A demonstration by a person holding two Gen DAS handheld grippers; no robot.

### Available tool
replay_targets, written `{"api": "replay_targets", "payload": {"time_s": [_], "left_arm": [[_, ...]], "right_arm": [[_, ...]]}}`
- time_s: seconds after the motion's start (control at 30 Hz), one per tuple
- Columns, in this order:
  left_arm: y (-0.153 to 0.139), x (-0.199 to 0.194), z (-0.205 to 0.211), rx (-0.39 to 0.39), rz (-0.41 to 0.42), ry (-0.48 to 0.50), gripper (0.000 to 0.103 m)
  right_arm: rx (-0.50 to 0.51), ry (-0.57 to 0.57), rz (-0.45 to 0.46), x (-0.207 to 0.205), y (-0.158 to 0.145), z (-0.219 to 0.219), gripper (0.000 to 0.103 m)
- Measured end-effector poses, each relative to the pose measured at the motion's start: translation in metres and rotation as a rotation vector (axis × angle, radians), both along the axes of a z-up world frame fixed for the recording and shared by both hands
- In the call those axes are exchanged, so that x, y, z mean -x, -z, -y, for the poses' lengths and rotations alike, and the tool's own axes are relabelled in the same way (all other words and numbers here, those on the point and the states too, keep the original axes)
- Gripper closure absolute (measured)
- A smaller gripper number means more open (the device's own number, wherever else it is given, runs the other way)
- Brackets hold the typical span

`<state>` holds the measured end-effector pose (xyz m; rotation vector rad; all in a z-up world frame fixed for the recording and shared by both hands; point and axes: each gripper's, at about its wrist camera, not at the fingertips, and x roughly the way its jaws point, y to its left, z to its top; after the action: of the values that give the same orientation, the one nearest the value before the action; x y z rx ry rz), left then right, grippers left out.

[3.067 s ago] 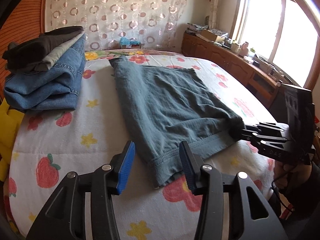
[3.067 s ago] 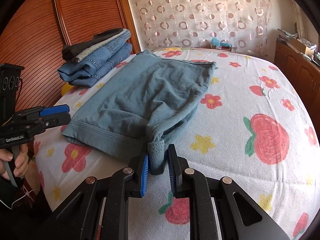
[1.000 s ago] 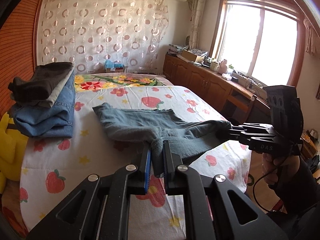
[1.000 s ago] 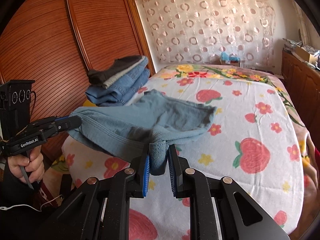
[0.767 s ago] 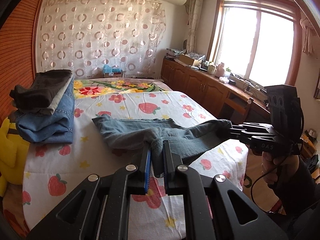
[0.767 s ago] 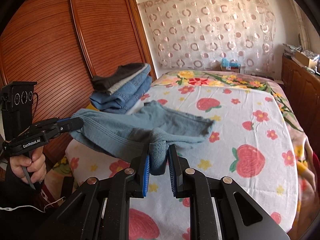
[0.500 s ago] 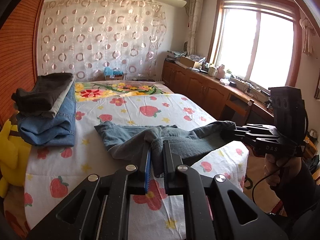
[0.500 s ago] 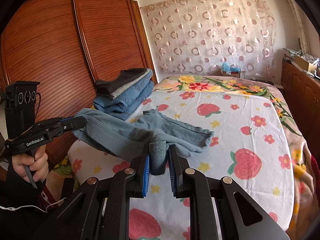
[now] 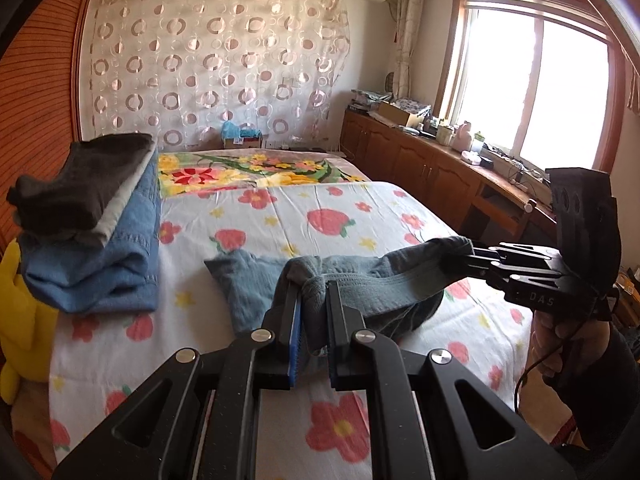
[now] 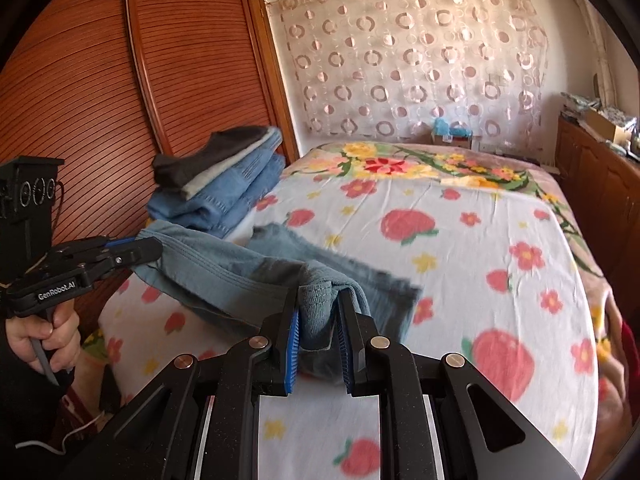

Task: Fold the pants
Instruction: 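Lift the hem with both tools and fold it over toward the waistband, then open both tools and release the folded shorts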

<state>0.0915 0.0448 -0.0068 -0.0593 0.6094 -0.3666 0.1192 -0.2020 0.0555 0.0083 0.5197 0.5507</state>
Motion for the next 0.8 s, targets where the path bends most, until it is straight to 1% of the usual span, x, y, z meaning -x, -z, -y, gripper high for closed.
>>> {"api": "replay_targets", "payload": {"time_s": [0.13, 0.5, 0.57, 0.6, 0.67, 0.7, 0.77, 0.8], "left_arm": [[0.001, -0.014, 0.000, -0.009, 0.003, -0.010, 0.092], [0.027, -0.039, 0.001, -0.043, -0.063, -0.033, 0.092], [0.032, -0.042, 0.002, -0.054, -0.075, -0.038, 0.090], [0.033, -0.042, 0.002, -0.059, -0.077, -0.038, 0.087], [0.034, -0.041, 0.001, -0.055, -0.076, -0.042, 0.072], [0.034, -0.040, -0.001, -0.050, -0.076, -0.044, 0.069], [0.035, -0.037, -0.004, -0.038, -0.074, -0.047, 0.054], [0.035, -0.035, -0.005, -0.029, -0.074, -0.043, 0.053]], "right_arm": [[0.010, 0.013, -0.008, -0.018, 0.001, -0.011, 0.086], [0.057, 0.024, -0.061, -0.054, 0.015, -0.030, 0.086], [0.063, 0.028, -0.074, -0.059, 0.018, -0.034, 0.086], [0.063, 0.028, -0.079, -0.061, 0.020, -0.034, 0.086], [0.063, 0.029, -0.086, -0.064, 0.021, -0.034, 0.086], [0.064, 0.029, -0.088, -0.066, 0.022, -0.035, 0.086], [0.064, 0.026, -0.094, -0.069, 0.025, -0.035, 0.086], [0.065, 0.027, -0.095, -0.070, 0.026, -0.036, 0.086]]}}
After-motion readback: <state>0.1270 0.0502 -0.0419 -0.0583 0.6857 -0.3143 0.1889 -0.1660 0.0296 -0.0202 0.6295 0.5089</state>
